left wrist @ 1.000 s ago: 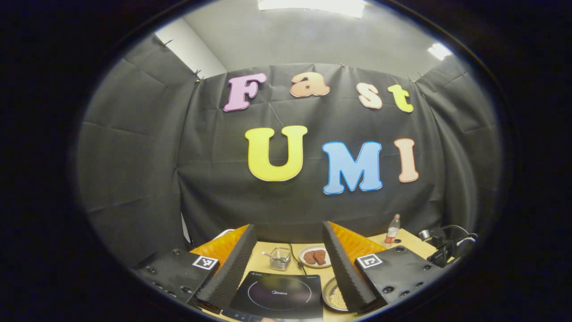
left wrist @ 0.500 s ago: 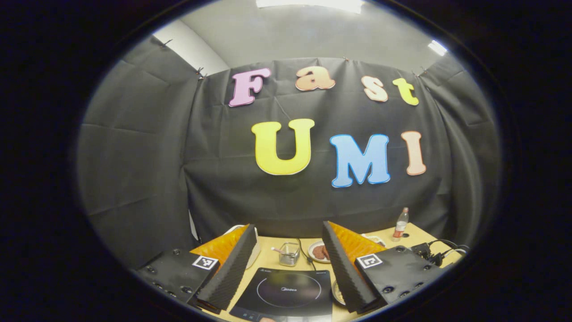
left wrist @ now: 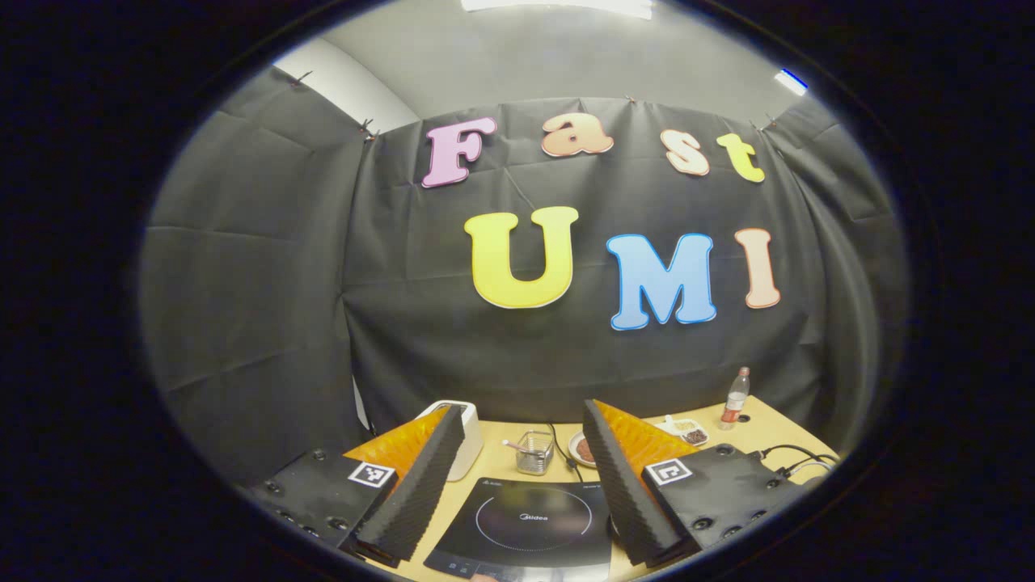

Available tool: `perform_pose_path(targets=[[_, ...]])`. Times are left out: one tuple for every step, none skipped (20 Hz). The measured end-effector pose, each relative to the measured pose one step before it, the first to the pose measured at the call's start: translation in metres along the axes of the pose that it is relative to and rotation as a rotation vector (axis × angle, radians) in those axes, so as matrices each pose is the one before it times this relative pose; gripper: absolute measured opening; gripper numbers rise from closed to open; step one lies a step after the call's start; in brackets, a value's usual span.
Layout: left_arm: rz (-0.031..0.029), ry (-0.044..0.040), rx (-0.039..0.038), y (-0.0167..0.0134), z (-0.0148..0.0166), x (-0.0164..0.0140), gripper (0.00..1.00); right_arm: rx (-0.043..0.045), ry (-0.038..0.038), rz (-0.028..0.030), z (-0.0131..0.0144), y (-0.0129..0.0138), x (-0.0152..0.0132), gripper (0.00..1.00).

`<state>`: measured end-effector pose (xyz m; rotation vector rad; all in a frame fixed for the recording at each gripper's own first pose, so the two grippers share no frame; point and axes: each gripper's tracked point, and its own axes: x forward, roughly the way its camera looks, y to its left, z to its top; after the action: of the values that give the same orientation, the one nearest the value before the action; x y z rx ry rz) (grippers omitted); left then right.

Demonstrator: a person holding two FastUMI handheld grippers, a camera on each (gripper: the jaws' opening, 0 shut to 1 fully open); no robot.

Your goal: First push the handle of the pot to place it horizontally, then grasp the pot with both hands and set it on the induction cooktop.

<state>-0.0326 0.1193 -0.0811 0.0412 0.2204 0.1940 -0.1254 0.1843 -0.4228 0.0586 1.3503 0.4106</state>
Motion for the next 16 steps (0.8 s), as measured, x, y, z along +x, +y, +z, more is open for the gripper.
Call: perform_pose_path(targets=[[-0.00083, 0.00121, 0.00305, -0.00052, -0.00043, 0.00047, 0.95, 0.01112, -0.00271, 0.00607, -0.00022, 0.00029, 0.00188, 0.03], [-0.0014, 0.00101, 0.0028, -0.00128, -0.00038, 0.00017, 0.95, 0.00566, 0.00241, 0.00067, -0.00049, -0.00069, 0.00064, 0.03], [-0.00213, 0.00213, 0.00105, -0.00103, -0.00043, -0.00056, 0.96, 0.00365, 0.00483, -0.00299, -0.00112, -0.00126, 0.00058, 0.03], [-0.00221, 0.00095, -0.00043, -0.00199, -0.00129, 0.00043, 0.96, 0.00374, 0.0051, -0.00219, -0.00206, -0.00142, 0.00133, 0.01], [-0.00221, -0.00187, -0.00136, -0.00107, 0.00068, -0.00014, 0.96, 0.00636, 0.00376, -0.00376, -0.00257, -0.00187, -0.00119, 0.01], [-0.00405, -0.00081, -0.00098, -0.00097, 0.00121, -0.00111, 0.96, 0.00791, -0.00062, 0.00052, 0.00029, -0.00199, -0.00104, 0.01], [-0.00622, -0.00018, -0.00028, -0.00241, 0.00152, -0.00017, 0.96, 0.00947, -0.00044, -0.00016, -0.00016, -0.00233, -0.00041, 0.01], [-0.00633, -0.00107, 0.00104, -0.00198, -0.00014, -0.00018, 0.97, 0.0146, -0.00135, -0.0026, 0.00028, -0.00348, -0.00142, 0.01], [-0.00626, 0.00097, 0.00139, -0.00251, 0.00042, 0.0005, 0.97, 0.01185, -0.00276, -0.00138, 0.00065, -0.00321, -0.00103, 0.01], [-0.00565, -0.00039, -0.0004, -0.00465, -0.00095, 0.00177, 0.97, 0.01241, -0.00452, -0.00117, -0.00042, -0.0037, -0.00224, 0.01], [-0.00621, -0.00205, -0.00253, -0.00517, 0.00119, 0.00206, 0.97, 0.01079, -0.00246, -0.00292, -0.00103, -0.00204, -0.00148, 0.0], [-0.00665, -0.00292, -0.00127, -0.00301, 0.00114, -0.00054, 0.97, 0.00791, -0.00534, -0.0049, 0.00157, -0.00301, -0.00133, 0.01], [-0.00653, -0.00077, 0.0003, -0.00322, 0.00081, 0.00091, 0.97, 0.00443, -0.00309, -0.00662, -0.00032, -0.0026, 0.00012, 0.01], [-0.00559, -0.00186, 0.00167, -0.00299, 0.00053, 0.00095, 0.98, 0.00407, -0.0032, -0.00471, 0.00085, -0.003, -0.00119, 0.01], [-0.00474, -0.0023, 0.00193, -0.00267, 0.00166, 0.00062, 0.98, 0.00518, -0.0038, -0.00286, 0.00096, -0.00214, -0.00053, 0.01], [-0.0044, -0.00248, 0.00153, -0.00223, 0.00008, -0.00094, 0.98, 0.00636, -0.00138, -0.00212, -0.0006, -0.00272, -0.00154, 0.01]])
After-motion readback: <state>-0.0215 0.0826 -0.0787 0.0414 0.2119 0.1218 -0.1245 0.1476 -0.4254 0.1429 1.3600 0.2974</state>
